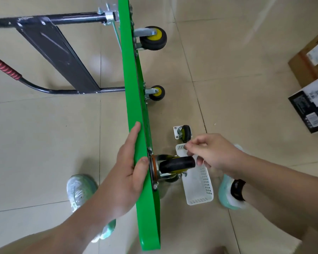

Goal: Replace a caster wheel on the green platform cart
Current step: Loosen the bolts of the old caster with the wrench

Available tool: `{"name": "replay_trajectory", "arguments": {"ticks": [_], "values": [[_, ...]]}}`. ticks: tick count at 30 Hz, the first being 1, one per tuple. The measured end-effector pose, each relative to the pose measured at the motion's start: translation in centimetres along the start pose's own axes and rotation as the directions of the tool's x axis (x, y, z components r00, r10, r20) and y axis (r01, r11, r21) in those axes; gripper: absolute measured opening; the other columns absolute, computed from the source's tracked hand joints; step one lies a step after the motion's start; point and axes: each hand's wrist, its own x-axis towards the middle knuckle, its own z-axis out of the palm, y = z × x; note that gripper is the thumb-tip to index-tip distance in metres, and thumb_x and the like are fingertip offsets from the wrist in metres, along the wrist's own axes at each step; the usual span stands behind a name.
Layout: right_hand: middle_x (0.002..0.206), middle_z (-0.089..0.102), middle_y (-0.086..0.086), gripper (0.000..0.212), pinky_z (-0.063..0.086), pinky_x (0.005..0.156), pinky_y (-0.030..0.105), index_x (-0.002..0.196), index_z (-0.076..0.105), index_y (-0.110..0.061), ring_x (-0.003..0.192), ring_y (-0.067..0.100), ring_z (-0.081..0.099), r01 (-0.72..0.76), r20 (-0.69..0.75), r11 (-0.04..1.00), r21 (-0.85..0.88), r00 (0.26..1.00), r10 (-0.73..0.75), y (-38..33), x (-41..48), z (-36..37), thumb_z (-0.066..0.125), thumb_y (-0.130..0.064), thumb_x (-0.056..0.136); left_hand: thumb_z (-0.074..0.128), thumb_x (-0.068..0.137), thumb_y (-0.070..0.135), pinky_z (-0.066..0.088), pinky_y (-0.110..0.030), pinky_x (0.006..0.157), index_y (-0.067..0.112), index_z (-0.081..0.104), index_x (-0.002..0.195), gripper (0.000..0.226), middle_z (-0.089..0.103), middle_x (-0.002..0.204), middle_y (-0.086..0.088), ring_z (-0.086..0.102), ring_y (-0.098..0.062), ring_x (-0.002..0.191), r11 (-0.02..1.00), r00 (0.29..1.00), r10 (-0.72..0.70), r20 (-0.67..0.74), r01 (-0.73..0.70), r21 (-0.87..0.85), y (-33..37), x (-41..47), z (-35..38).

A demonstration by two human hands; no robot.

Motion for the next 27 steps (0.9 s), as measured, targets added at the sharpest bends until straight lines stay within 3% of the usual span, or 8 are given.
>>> {"name": "replay_trajectory", "arguments": {"ticks": [2,4,7,10,16,18,22,27], "values": [[0.08,0.073,0.0,0.017,0.051,0.07,0.03,0.085,0.075,-0.023,0.065,0.013,0.064,0.135,-0.046,0.989,-0.066,0.989,-0.138,-2.2,-1.6,0.6,0.065,-0.034,0.094,0.037,0.097,0.045,0.02,-0.015,0.12,0.062,0.0,0.154,0.071,0.015,0.155,0.042,0.019,0.018,0.146,1.0,1.0,-0.002,0.008,0.002,-0.004,0.1,0.1,0.0],[0.082,0.072,0.005,0.019,0.051,0.072,0.033,0.086,0.074,-0.028,0.068,0.013,0.063,0.211,0.025,0.976,-0.057,0.977,-0.21,-4.0,-2.3,1.8,0.062,-0.039,0.095,0.037,0.098,0.045,0.018,-0.008,0.117,0.059,-0.001,0.156,0.071,0.015,0.155,0.04,0.018,0.022,0.144,1.0,1.0,-0.002,0.011,0.002,0.011,0.2,0.1,-0.1],[0.067,0.067,-0.005,0.028,0.041,0.057,0.018,0.078,0.068,-0.03,0.056,-0.002,0.054,0.232,0.095,0.964,-0.129,0.971,-0.221,-5.1,-1.6,4.0,0.057,-0.046,0.097,0.037,0.106,0.039,0.016,0.004,0.106,0.057,-0.002,0.156,0.065,0.016,0.15,0.042,0.018,0.032,0.135,1.0,1.0,-0.01,0.01,0.01,0.027,0.1,0.0,-0.1],[0.049,0.052,-0.011,0.04,0.035,0.047,0.014,0.062,0.054,-0.032,0.045,0.001,0.047,0.261,0.067,0.926,-0.272,0.965,-0.252,-5.3,-0.6,5.1,0.053,-0.047,0.099,0.037,0.099,0.043,0.018,0.004,0.105,0.059,-0.001,0.155,0.069,0.02,0.151,0.039,0.021,0.03,0.135,1.0,1.0,-0.017,0.0,0.017,0.017,0.1,0.0,0.1],[0.073,0.07,-0.002,0.031,0.046,0.059,0.02,0.086,0.072,-0.021,0.065,0.009,0.062,0.308,0.117,0.915,-0.261,0.951,-0.286,-5.4,-0.1,5.4,0.057,-0.046,0.096,0.042,0.109,0.026,0.019,0.006,0.1,0.059,0.001,0.154,0.069,0.02,0.15,0.038,0.023,0.035,0.129,1.0,1.0,-0.017,-0.014,0.017,0.019,0.0,0.1,0.2],[0.076,0.072,-0.004,0.025,0.044,0.058,0.015,0.088,0.074,-0.022,0.067,0.006,0.063,0.321,0.124,0.918,-0.234,0.946,-0.299,-5.3,-0.1,5.4,0.061,-0.042,0.096,0.042,0.109,0.022,0.019,0.006,0.102,0.06,0.0,0.154,0.073,0.02,0.151,0.038,0.022,0.034,0.131,0.999,1.0,-0.02,-0.01,0.02,0.031,-0.1,0.1,0.1],[0.08,0.073,-0.013,0.008,0.046,0.066,0.009,0.094,0.075,-0.027,0.074,-0.004,0.066,0.336,0.113,0.931,-0.14,0.94,-0.322,-4.8,0.3,5.4,0.073,-0.033,0.089,0.04,0.103,0.04,0.018,0.004,0.105,0.062,0.0,0.153,0.068,0.02,0.153,0.038,0.02,0.03,0.136,1.0,1.0,-0.021,-0.006,0.021,0.009,-0.2,0.2,0.0],[0.085,0.075,-0.009,0.013,0.057,0.081,0.025,0.096,0.071,-0.028,0.08,0.004,0.072,0.269,0.117,0.963,-0.024,0.957,-0.265,-4.2,0.5,5.5,0.076,-0.036,0.087,0.039,0.103,0.04,0.018,0.006,0.103,0.063,0.0,0.153,0.067,0.02,0.151,0.04,0.019,0.032,0.135,1.0,1.0,-0.016,-0.008,0.016,0.007,-0.3,0.1,0.0]]}}
